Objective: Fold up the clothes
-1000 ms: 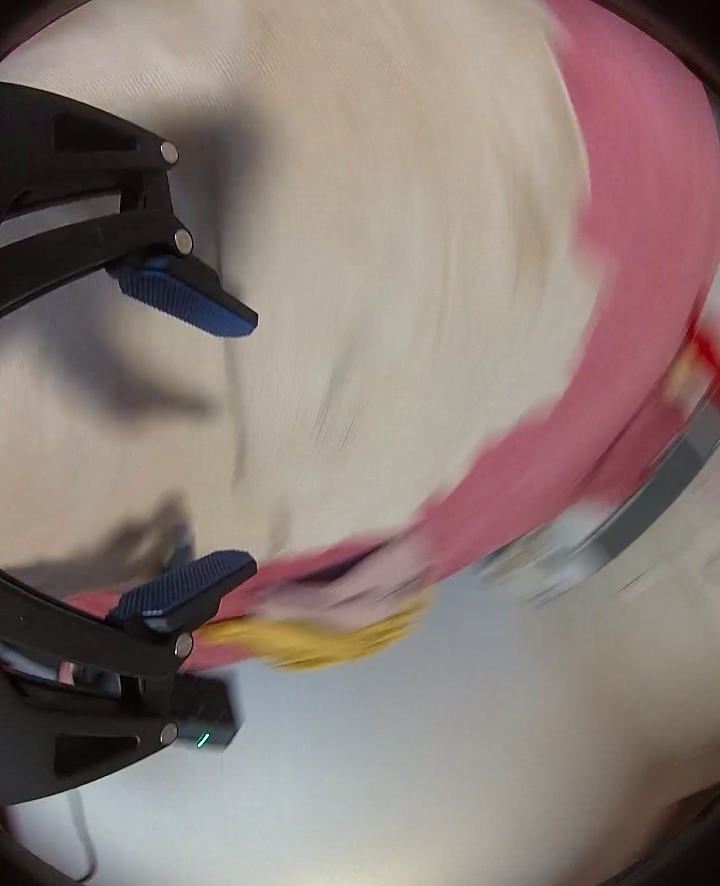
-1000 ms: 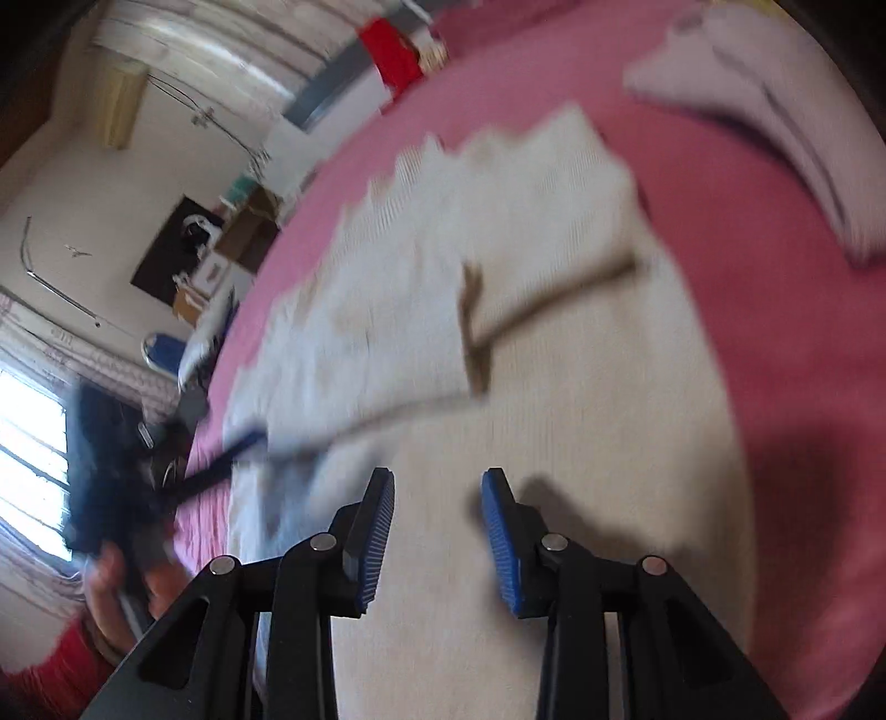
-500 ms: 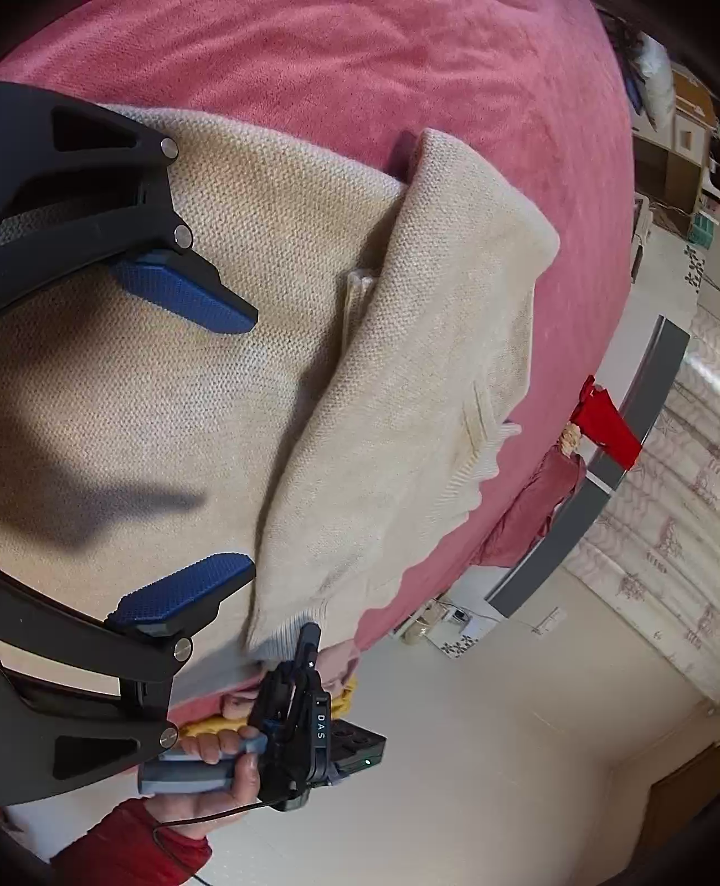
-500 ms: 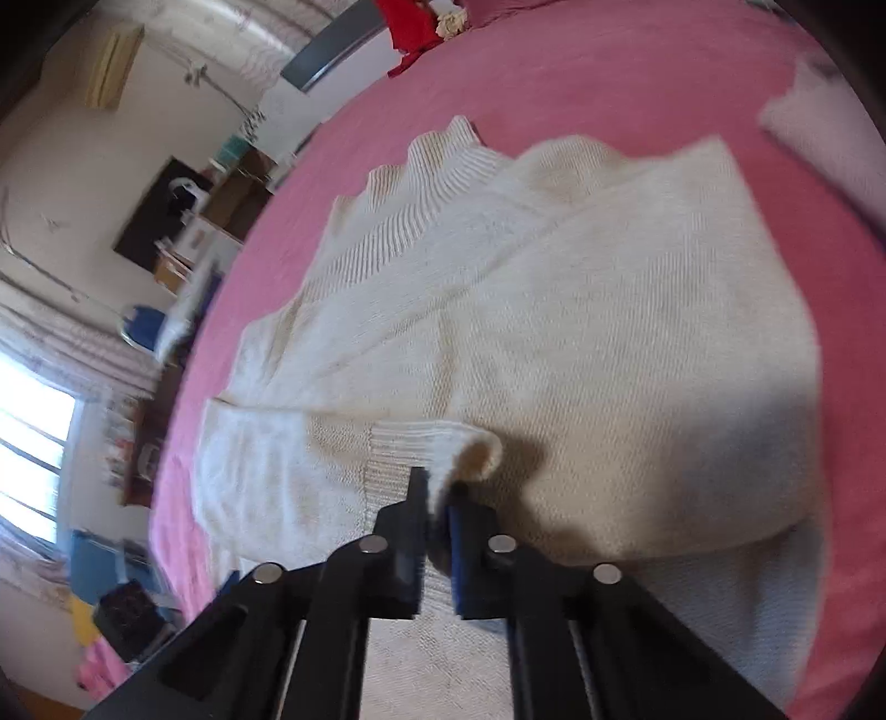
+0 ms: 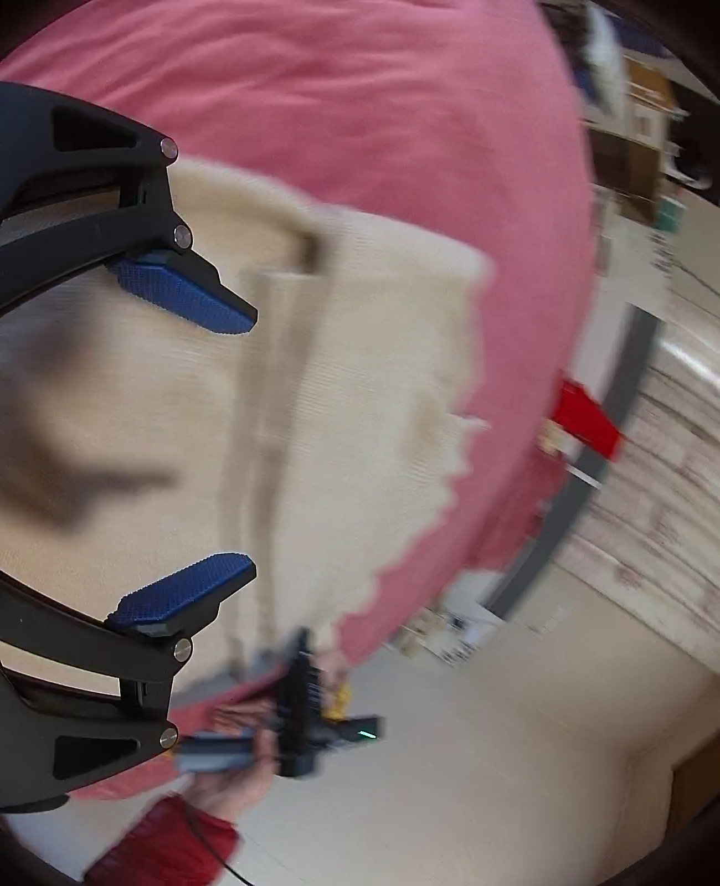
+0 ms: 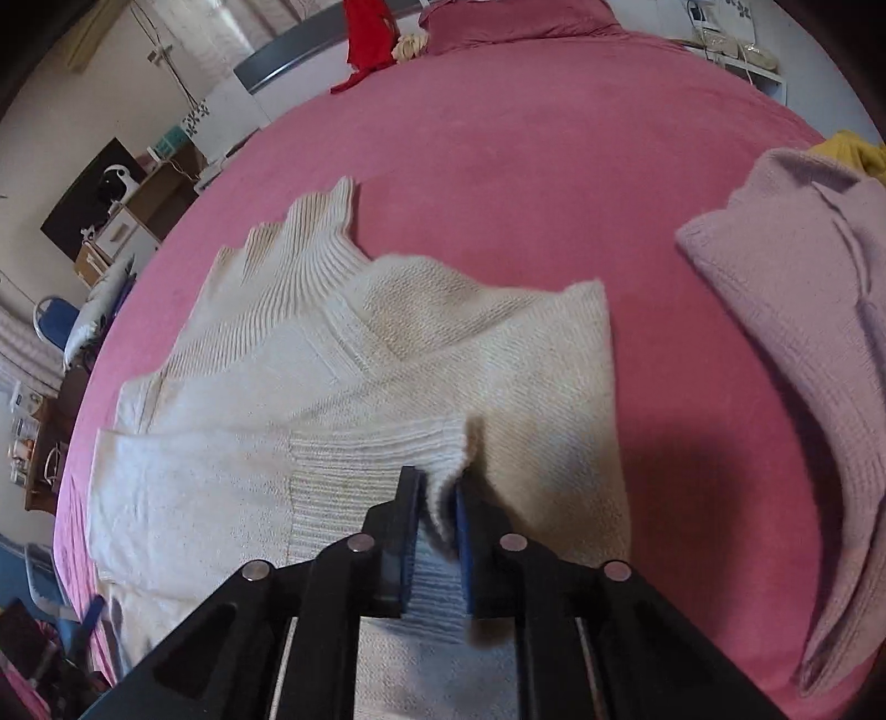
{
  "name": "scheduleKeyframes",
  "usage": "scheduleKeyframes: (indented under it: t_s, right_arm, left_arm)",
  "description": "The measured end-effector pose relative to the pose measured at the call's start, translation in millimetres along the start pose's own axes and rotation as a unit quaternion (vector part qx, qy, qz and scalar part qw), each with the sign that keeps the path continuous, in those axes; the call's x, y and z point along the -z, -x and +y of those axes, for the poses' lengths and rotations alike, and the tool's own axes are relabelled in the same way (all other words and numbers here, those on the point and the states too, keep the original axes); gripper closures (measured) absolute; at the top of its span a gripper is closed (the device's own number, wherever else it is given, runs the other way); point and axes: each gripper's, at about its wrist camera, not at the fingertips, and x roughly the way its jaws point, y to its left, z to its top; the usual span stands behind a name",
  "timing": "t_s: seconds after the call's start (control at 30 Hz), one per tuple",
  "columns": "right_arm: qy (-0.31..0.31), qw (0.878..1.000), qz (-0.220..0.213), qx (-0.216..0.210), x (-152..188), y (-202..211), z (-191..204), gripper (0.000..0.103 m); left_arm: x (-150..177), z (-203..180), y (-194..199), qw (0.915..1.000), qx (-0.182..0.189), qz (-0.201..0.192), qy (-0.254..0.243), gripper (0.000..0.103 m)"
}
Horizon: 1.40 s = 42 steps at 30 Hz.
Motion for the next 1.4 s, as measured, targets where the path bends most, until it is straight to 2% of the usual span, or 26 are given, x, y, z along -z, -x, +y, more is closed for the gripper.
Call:
scheduleKeyframes:
  t_s: [0.03,0.1,0.2,0.23,0.3,0.33,0.4,0.43,0.5,0.57,0.6,0.63,0.7,0.73,0.77,0.83,0.9,0.93,0.97,1.0,1.03,1.1,1.17,1.23,1.3,1.4]
  right_arm:
    - [0.009,1.000,-0.012,0.000,1.2,5.1,6.3,0.078]
    - [0.027,0.999,-0.037,-0.001,3.5,15.3,19.0,0.078]
    - [0.055,0.996,-0.074,-0.002,6.9,30.5,37.9,0.078]
    - [0.069,0.994,-0.080,-0.003,8.6,31.8,46.0,0.078]
    - [0.137,0.989,-0.050,0.013,19.0,8.5,70.6,0.079]
    - [0.175,0.983,-0.039,0.037,24.2,-3.9,80.2,0.080]
    - [0.249,0.963,-0.013,0.103,35.2,-33.3,90.5,0.080]
    - [0.257,0.960,-0.012,0.111,36.8,-40.5,86.1,0.079]
    - [0.210,0.975,-0.025,0.067,31.1,-39.7,60.4,0.079]
    - [0.117,0.993,-0.022,0.023,21.2,-33.8,33.4,0.081]
    - [0.072,0.997,-0.029,0.010,17.3,-27.3,23.0,0.081]
    - [0.054,0.997,-0.050,0.007,16.0,-18.1,19.9,0.079]
    - [0.023,0.996,-0.090,0.000,13.9,-1.0,14.9,0.075]
    - [0.032,0.995,-0.095,-0.014,13.6,0.5,17.4,0.076]
    - [0.042,0.996,-0.080,-0.016,10.3,-7.4,21.1,0.076]
    - [0.049,0.998,-0.021,0.022,16.1,-27.7,19.3,0.081]
    - [0.040,0.999,-0.024,0.022,20.9,-32.2,6.3,0.082]
    - [0.033,0.998,-0.040,0.041,22.2,-25.4,2.1,0.078]
    - [0.029,0.994,-0.046,0.094,24.0,-18.5,-1.9,0.078]
    - [0.024,0.989,-0.052,0.136,25.9,-11.8,-6.0,0.077]
    - [0.010,0.989,-0.056,0.134,28.6,-4.5,-10.0,0.075]
    - [-0.015,0.994,-0.075,0.075,40.1,15.8,-12.2,0.075]
    - [-0.003,0.997,-0.068,0.040,52.2,22.1,-1.8,0.075]
    - [0.021,0.998,-0.043,0.029,55.5,14.0,10.1,0.075]
    - [0.043,0.999,-0.017,0.018,50.0,7.2,14.8,0.075]
    - [0.054,0.998,0.003,-0.007,28.4,0.6,14.7,0.075]
  left_arm:
    - [-13.1,-4.4,-0.8,0.9997,-0.007,-0.016,-0.014,0.020]
    - [-39.5,-13.1,-2.9,0.9977,-0.022,-0.048,-0.043,0.020]
    - [-70.4,-18.2,-34.8,0.9944,-0.042,-0.049,-0.083,0.020]
    - [-76.0,-16.8,-50.1,0.9941,-0.047,-0.034,-0.092,0.020]
    - [-80.9,-9.5,-80.1,0.9925,-0.069,0.009,-0.101,0.020]
    - [-77.5,2.2,-94.7,0.9887,-0.099,0.040,-0.105,0.020]
    - [-70.1,26.2,-123.8,0.9752,-0.159,0.103,-0.114,0.020]
    - [-69.1,33.2,-119.5,0.9801,-0.139,0.089,-0.110,0.020]
    - [-69.5,44.0,-112.4,0.9869,-0.107,0.071,-0.097,0.020]
    - [-72.9,47.9,-109.9,0.9888,-0.094,0.075,-0.089,0.020]
    - [-76.0,45.8,-107.0,0.9888,-0.091,0.074,-0.092,0.020]
    - [-79.1,43.6,-104.0,0.9887,-0.089,0.073,-0.096,0.020]
    - [-83.3,41.4,-89.3,0.9911,-0.084,0.036,-0.097,0.020]
    - [-83.9,46.4,-91.0,0.9900,-0.098,0.039,-0.094,0.017]
    - [-84.4,51.8,-93.1,0.9885,-0.113,0.044,-0.091,0.016]
    - [-87.0,61.9,-96.2,0.9863,-0.134,0.053,-0.081,0.016]
    - [-91.1,71.4,-98.0,0.9852,-0.145,0.063,-0.067,0.015]
    - [-93.6,76.0,-93.4,0.9820,-0.167,0.067,-0.057,0.015]
    - [-96.1,80.5,-88.5,0.9781,-0.190,0.070,-0.048,0.015]
    - [-96.7,84.9,-83.4,0.9773,-0.196,0.072,-0.032,0.015]
    - [-97.2,89.4,-78.4,0.9765,-0.202,0.074,-0.016,0.015]
    - [-93.2,94.4,-61.4,0.9796,-0.193,0.055,0.012,0.015]
    - [-87.8,93.0,-51.7,0.9825,-0.178,0.040,0.035,0.015]
    - [-81.7,87.7,-50.4,0.9844,-0.164,0.037,0.050,0.015]
    - [-80.7,80.0,-56.1,0.9851,-0.156,0.057,0.045,0.015]
    - [-92.6,65.3,-70.6,0.9900,-0.125,0.060,0.029,0.015]
